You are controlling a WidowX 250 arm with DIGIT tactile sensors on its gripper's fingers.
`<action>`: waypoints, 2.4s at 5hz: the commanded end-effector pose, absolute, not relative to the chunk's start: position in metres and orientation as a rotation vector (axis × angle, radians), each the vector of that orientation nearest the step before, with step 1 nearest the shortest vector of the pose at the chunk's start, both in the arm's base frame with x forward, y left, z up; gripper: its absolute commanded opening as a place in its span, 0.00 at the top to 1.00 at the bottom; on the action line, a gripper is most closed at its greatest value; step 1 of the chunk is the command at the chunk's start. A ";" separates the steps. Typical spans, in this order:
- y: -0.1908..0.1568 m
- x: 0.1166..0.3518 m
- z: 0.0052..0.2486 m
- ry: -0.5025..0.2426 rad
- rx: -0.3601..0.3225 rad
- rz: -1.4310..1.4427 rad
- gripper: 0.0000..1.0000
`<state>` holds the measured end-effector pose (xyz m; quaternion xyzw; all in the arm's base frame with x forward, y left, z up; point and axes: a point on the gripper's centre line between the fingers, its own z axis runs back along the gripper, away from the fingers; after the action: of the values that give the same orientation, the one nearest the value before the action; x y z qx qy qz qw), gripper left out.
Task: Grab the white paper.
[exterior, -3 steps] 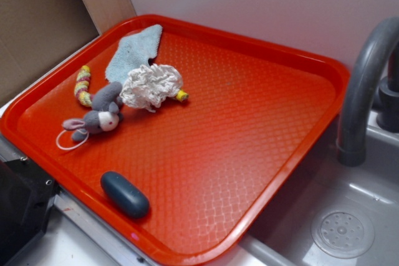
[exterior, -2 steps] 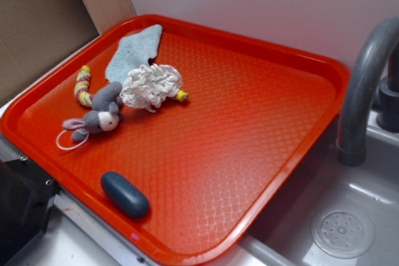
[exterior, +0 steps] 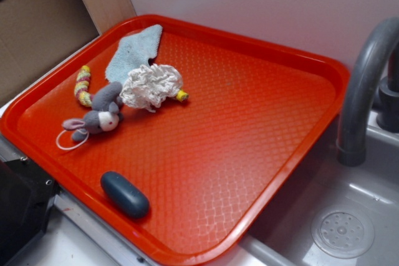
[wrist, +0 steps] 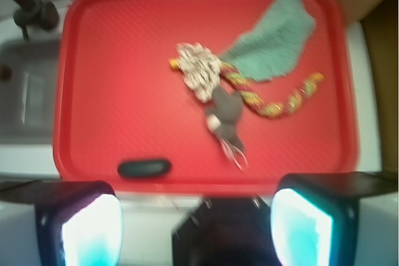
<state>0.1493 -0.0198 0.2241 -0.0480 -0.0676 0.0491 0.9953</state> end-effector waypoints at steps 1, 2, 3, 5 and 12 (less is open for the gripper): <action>-0.020 0.198 0.180 -0.202 -0.121 0.152 0.00; -0.021 0.212 0.147 -0.143 -0.107 0.131 0.00; -0.026 0.222 0.121 -0.111 -0.084 0.109 0.00; -0.025 0.234 0.070 -0.022 -0.063 0.049 0.00; -0.027 0.236 0.119 -0.140 -0.049 0.041 1.00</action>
<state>0.2300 -0.0337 0.1072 -0.0238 -0.0373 0.0071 0.9990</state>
